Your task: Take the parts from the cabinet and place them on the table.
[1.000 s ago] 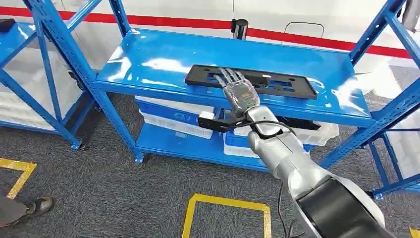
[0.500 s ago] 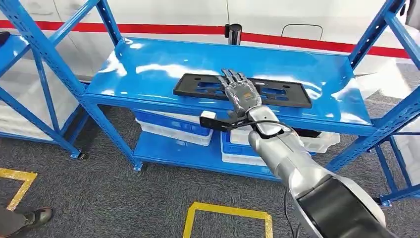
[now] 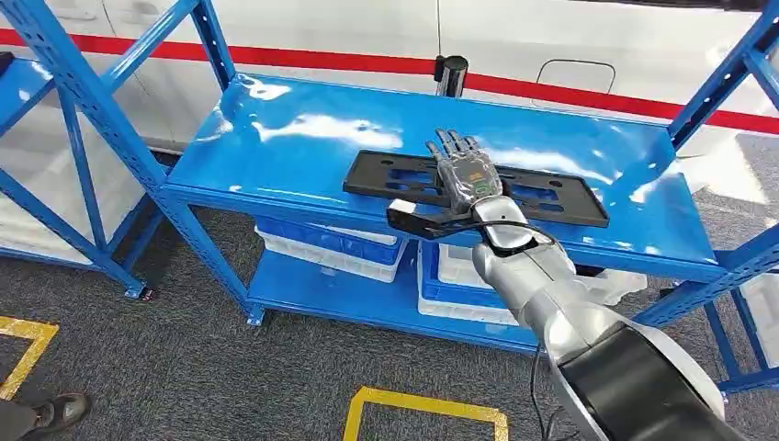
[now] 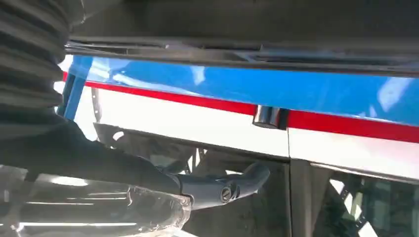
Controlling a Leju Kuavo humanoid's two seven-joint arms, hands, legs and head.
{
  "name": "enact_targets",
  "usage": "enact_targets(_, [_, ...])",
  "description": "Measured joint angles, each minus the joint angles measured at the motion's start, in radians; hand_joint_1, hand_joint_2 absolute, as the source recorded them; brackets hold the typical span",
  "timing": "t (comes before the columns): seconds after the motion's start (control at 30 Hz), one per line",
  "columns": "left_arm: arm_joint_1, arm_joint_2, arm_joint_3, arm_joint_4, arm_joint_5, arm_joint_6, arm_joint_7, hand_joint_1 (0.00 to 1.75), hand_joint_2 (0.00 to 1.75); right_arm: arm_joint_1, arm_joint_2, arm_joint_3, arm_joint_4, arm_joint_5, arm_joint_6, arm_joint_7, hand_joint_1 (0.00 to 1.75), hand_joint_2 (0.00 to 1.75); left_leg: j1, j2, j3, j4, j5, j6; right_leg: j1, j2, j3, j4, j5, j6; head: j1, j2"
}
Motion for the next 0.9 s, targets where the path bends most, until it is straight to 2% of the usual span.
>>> enact_targets(0.03, [-0.001, 0.000, 0.000, 0.000, 0.000, 0.002, -0.020, 0.00, 1.75, 0.003, -0.006, -0.001, 0.004, 0.003, 0.004, 0.007, 0.00, 1.75, -0.001, -0.002, 0.003, 0.000, -0.004, 0.003, 0.000, 0.000, -0.045, 0.064, -0.008, 0.002, 0.000, 0.000])
enact_targets(0.07, [-0.001, 0.000, 0.000, 0.000, 0.001, 0.006, -0.044, 0.00, 1.75, 0.009, -0.008, -0.003, 0.006, 0.006, 0.005, 0.014, 0.00, 1.75, -0.002, -0.004, 0.008, 0.000, -0.008, 0.004, 0.000, 0.000, -0.067, 0.081, 0.001, 0.006, 0.000, 0.000])
enact_targets(0.1, [0.002, -0.001, 0.001, 0.000, 0.004, 0.025, -0.108, 0.00, 1.75, 0.013, -0.019, -0.007, 0.010, 0.009, 0.007, 0.025, 0.00, 1.75, -0.002, -0.006, 0.014, 0.001, -0.013, 0.004, -0.001, 0.000, -0.067, 0.054, 0.027, 0.014, 0.001, 0.000])
enact_targets(0.13, [0.002, -0.003, 0.002, 0.000, 0.007, 0.045, -0.162, 0.00, 1.75, 0.016, -0.025, -0.011, 0.013, 0.012, 0.011, 0.035, 0.00, 1.75, -0.004, -0.009, 0.023, 0.001, -0.018, 0.003, 0.000, -0.001, -0.043, -0.023, 0.075, 0.022, 0.001, 0.000])
enact_targets(0.17, [0.002, -0.005, 0.004, 0.000, 0.011, 0.064, -0.204, 0.00, 1.75, 0.018, -0.030, -0.016, 0.014, 0.016, 0.013, 0.043, 0.00, 1.75, -0.005, -0.010, 0.031, 0.001, -0.023, 0.001, 0.000, -0.001, -0.009, -0.116, 0.124, 0.026, 0.002, 0.000])
enact_targets(0.2, [0.001, -0.009, 0.007, 0.000, 0.012, 0.095, -0.264, 0.00, 1.75, 0.019, -0.040, -0.024, 0.019, 0.020, 0.013, 0.060, 0.00, 1.75, -0.007, -0.012, 0.033, 0.000, -0.028, -0.001, 0.003, -0.005, 0.020, -0.205, 0.163, 0.021, 0.002, 0.000])
enact_targets(0.23, [-0.004, -0.014, 0.010, 0.000, 0.012, 0.111, -0.299, 0.00, 1.75, 0.019, -0.043, -0.031, 0.022, 0.026, 0.013, 0.079, 0.00, 1.75, -0.019, -0.015, 0.033, 0.011, -0.038, -0.008, 0.010, -0.005, 0.040, -0.251, 0.181, 0.013, 0.004, 0.000])
enact_targets(0.27, [-0.007, -0.015, 0.011, 0.000, 0.012, 0.117, -0.311, 0.00, 1.75, 0.025, -0.045, -0.036, 0.023, 0.032, 0.013, 0.092, 0.00, 1.75, -0.019, -0.016, 0.035, 0.009, -0.042, -0.009, 0.005, -0.005, 0.039, -0.246, 0.182, 0.010, 0.001, 0.000])
enact_targets(0.3, [-0.008, -0.015, 0.012, 0.000, 0.009, 0.119, -0.317, 0.00, 1.75, 0.033, -0.049, -0.039, 0.025, 0.048, 0.013, 0.112, 0.23, 1.75, -0.021, -0.015, 0.038, 0.013, -0.053, 0.011, -0.006, -0.004, 0.042, -0.247, 0.183, 0.012, -0.007, 0.000])
enact_targets(0.33, [-0.008, -0.015, 0.013, 0.000, 0.005, 0.122, -0.320, 0.00, 1.75, 0.035, -0.054, -0.039, 0.027, 0.061, 0.012, 0.136, 1.64, 1.75, -0.015, -0.015, 0.038, 0.013, -0.050, 0.007, -0.001, -0.004, 0.043, -0.246, 0.182, 0.013, -0.003, 0.000])
enact_targets(0.37, [-0.008, -0.016, 0.015, 0.000, 0.000, 0.128, -0.325, 0.00, 1.75, 0.034, -0.058, -0.039, 0.028, 0.068, 0.009, 0.158, 1.75, 1.75, -0.012, -0.012, 0.039, 0.012, -0.051, -0.003, 0.002, -0.001, 0.043, -0.246, 0.181, 0.012, -0.005, 0.000])
enact_targets(0.47, [-0.014, -0.023, 0.019, 0.000, -0.008, 0.160, -0.331, 0.00, 1.75, 0.044, -0.081, -0.064, 0.035, 0.055, 0.002, 0.211, 1.68, 1.75, -0.009, -0.009, 0.041, 0.011, -0.052, -0.006, 0.006, 0.002, 0.043, -0.246, 0.179, 0.008, -0.005, 0.000])
enact_targets(0.5, [-0.015, -0.024, 0.019, 0.000, -0.011, 0.166, -0.331, 0.00, 1.75, 0.046, -0.091, -0.074, 0.036, 0.050, 0.002, 0.212, 1.71, 1.75, -0.009, -0.009, 0.041, 0.010, -0.052, -0.006, 0.006, 0.002, 0.043, -0.246, 0.178, 0.007, -0.005, 0.000])
enact_targets(0.57, [-0.015, -0.026, 0.019, 0.000, -0.021, 0.170, -0.332, 0.00, 1.75, 0.047, -0.109, -0.090, 0.040, 0.041, 0.002, 0.208, 1.62, 1.75, -0.008, -0.009, 0.041, 0.010, -0.053, -0.006, 0.006, 0.002, 0.043, -0.246, 0.178, 0.006, -0.005, 0.000])
enact_targets(0.7, [-0.018, -0.030, 0.019, 0.000, -0.032, 0.160, -0.331, 0.00, 1.75, 0.049, -0.140, -0.133, 0.042, 0.024, -0.023, 0.140, 1.64, 1.75, -0.007, -0.008, 0.041, 0.010, -0.053, -0.011, 0.007, 0.003, 0.043, -0.245, 0.177, 0.005, -0.004, 0.000])
enact_targets(0.9, [-0.025, -0.031, 0.019, -0.001, -0.037, 0.156, -0.333, 0.00, 1.75, 0.045, -0.134, -0.166, 0.039, 0.023, -0.056, 0.045, 1.64, 1.75, -0.007, -0.007, 0.042, 0.009, -0.052, -0.012, 0.006, 0.004, 0.044, -0.245, 0.179, 0.003, -0.005, 0.000])
